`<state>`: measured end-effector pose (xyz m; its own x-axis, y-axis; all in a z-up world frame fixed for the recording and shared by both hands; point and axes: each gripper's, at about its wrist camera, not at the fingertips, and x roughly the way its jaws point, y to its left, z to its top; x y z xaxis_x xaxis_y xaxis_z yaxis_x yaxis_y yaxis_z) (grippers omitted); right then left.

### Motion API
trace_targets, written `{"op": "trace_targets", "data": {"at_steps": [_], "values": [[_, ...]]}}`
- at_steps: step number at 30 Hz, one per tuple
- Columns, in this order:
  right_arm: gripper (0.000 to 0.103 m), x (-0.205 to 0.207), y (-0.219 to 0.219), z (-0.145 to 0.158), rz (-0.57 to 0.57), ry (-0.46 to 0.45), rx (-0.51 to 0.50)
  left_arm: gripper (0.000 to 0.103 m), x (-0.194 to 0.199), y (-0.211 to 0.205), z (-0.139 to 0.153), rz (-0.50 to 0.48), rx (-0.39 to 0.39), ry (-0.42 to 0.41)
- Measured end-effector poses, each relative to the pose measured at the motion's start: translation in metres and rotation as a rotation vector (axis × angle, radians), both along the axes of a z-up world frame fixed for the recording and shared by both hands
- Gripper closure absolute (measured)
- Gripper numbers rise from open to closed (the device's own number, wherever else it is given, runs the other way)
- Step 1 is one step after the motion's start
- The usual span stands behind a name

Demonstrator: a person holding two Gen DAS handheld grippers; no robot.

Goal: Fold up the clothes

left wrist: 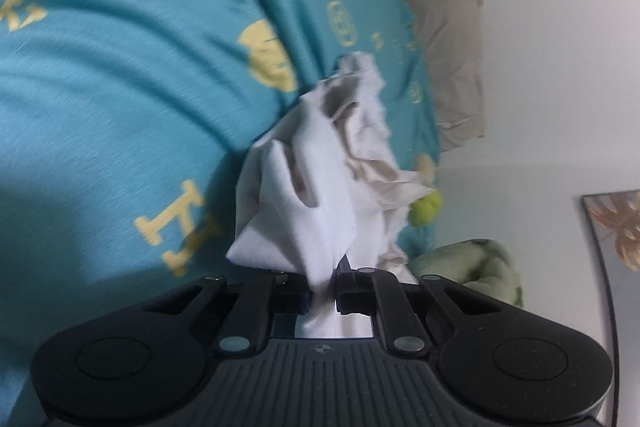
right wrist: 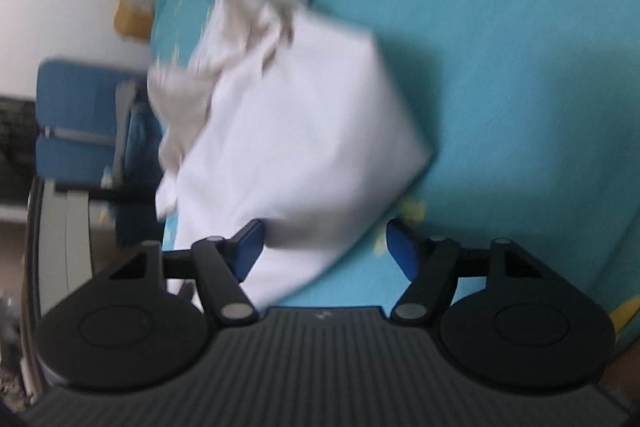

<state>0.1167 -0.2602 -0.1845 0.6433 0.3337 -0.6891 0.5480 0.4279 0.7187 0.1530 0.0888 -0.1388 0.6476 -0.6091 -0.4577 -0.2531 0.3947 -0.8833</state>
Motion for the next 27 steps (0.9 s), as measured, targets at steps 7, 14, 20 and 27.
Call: {"op": "trace_targets", "data": {"at_steps": [7, 14, 20, 27], "values": [[0.096, 0.013, -0.004, 0.03, 0.043, -0.077, -0.047, 0.096, -0.001, -0.004, 0.051, -0.027, 0.043, -0.132], [0.097, 0.001, -0.013, 0.135, 0.11, -0.304, -0.18, 0.099, -0.019, -0.014, 0.141, -0.071, 0.144, -0.323], [0.097, -0.047, -0.02, 0.168, 0.137, -0.362, -0.184, 0.1, -0.069, -0.02, 0.185, -0.103, 0.217, -0.382], [0.097, -0.12, -0.019, 0.163, 0.153, -0.345, -0.144, 0.099, -0.16, -0.008, 0.205, -0.131, 0.303, -0.283]]}}
